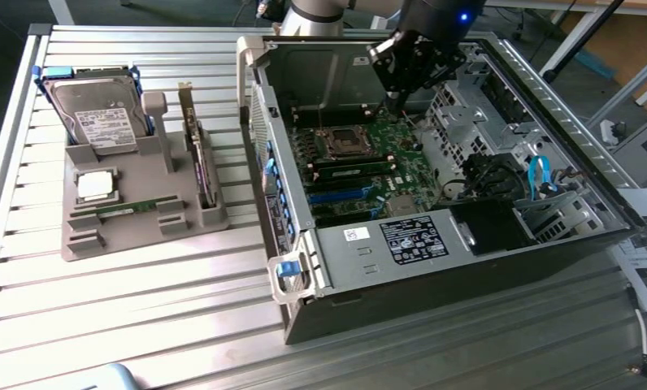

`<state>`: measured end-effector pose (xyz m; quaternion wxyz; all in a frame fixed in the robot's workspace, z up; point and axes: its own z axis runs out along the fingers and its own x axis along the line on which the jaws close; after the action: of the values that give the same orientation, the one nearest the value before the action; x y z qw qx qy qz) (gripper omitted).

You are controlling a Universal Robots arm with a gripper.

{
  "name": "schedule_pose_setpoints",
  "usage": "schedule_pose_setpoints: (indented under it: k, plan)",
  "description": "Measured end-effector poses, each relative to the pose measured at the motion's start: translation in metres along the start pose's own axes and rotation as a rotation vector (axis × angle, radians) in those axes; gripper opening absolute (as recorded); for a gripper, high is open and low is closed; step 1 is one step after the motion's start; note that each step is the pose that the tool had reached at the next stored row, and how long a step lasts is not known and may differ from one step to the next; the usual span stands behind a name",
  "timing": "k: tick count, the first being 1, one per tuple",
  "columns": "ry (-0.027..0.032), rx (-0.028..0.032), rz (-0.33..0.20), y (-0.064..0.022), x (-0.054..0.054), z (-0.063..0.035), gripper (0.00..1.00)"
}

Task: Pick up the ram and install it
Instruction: 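Press down the ram until it locks into place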

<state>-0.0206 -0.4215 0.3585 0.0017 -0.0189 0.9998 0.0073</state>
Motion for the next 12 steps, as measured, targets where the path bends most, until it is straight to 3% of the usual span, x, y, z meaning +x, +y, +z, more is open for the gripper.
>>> schedule_pose_setpoints:
  k: [12]
  plan:
    - [0.0, 0.0, 0.0, 0.0021, 0.0007, 0.0001, 0.11]
